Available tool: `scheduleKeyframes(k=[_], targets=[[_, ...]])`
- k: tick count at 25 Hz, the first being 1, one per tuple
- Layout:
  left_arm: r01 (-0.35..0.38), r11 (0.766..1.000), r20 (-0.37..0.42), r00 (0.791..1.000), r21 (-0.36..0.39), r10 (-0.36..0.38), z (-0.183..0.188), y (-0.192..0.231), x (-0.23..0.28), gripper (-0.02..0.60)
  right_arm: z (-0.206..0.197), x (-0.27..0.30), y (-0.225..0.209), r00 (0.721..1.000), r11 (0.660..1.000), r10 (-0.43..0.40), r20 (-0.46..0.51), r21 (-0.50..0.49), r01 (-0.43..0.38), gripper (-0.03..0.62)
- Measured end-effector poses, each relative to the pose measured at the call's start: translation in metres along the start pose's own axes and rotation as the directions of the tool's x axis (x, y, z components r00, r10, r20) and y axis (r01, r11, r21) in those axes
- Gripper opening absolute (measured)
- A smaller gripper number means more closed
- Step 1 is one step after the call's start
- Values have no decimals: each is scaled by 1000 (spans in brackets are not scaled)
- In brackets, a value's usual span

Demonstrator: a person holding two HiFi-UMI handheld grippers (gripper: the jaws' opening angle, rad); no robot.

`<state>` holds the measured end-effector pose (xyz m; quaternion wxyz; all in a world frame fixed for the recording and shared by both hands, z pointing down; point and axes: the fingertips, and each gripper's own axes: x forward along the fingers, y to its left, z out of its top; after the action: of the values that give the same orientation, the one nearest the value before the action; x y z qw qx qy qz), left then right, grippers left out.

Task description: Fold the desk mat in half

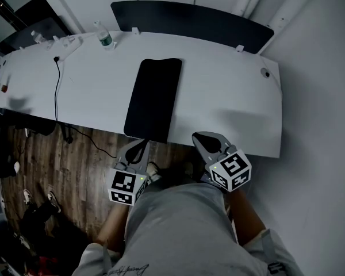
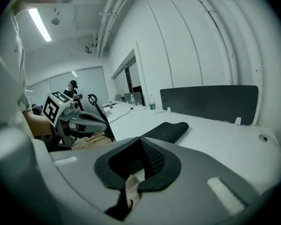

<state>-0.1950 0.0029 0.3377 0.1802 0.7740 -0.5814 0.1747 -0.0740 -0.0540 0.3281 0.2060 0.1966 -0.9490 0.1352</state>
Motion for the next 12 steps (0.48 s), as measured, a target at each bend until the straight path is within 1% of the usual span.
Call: scheduleKeyframes(k=[4,6,10,12], targets=[[-28,1000,42,999,5,28,5,3,-3,20,3,1,3,1000,1000,11,6,-14,-11,5],[-36,999,50,998,5,36,6,3,-4,20,4,2,4,1000,1000,15,8,-16,-15,5],[-38,999,45,998,1,38,5,2,-5,20,3,4,8,1000,1000,25,10,-15,-25,5],[-27,1000,17,999,-4,27,1,-1,-6,20,1,4,11,1000,1000,28,13,-9,-28,5]])
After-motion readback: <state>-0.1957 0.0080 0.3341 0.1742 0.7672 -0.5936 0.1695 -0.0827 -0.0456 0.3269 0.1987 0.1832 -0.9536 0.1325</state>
